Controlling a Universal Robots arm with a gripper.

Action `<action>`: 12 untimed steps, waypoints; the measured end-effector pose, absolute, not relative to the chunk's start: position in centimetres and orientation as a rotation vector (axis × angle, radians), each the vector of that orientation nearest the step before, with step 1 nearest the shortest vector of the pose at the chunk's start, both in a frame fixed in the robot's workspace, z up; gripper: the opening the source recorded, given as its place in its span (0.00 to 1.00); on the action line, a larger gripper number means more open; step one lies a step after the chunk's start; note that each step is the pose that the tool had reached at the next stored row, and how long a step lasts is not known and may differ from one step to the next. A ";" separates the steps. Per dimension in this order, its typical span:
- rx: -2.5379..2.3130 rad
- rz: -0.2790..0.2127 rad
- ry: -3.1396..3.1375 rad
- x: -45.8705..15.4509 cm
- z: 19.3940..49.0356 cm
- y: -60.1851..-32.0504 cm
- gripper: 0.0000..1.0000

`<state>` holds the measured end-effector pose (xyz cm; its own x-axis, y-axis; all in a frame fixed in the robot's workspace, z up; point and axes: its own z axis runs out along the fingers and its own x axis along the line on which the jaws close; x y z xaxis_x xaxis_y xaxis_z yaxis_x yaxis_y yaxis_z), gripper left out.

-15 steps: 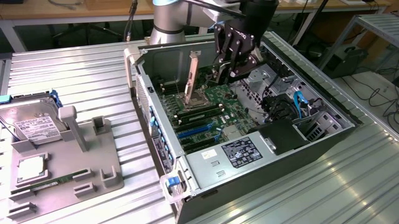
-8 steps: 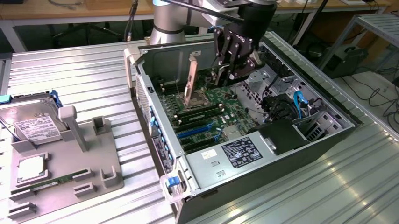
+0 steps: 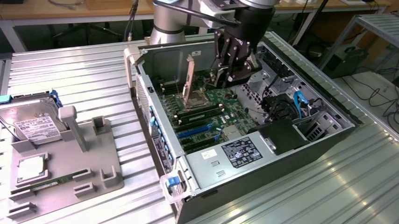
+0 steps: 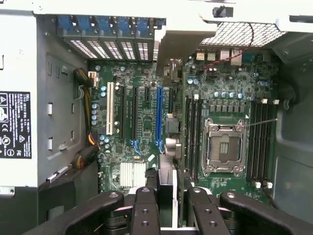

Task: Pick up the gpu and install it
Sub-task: 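Insert the gpu into the slot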

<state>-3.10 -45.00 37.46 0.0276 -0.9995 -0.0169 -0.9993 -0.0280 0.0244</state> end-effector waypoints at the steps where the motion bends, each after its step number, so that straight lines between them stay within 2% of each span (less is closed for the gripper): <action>1: 2.246 -0.046 -2.188 -3.1 37.4 -45.0 0.28; 12: 2.239 -0.046 -2.196 -3.1 37.3 -45.0 0.28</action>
<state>-3.10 -45.00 37.28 0.0192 -0.9997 -0.0173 -0.9995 -0.0197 0.0242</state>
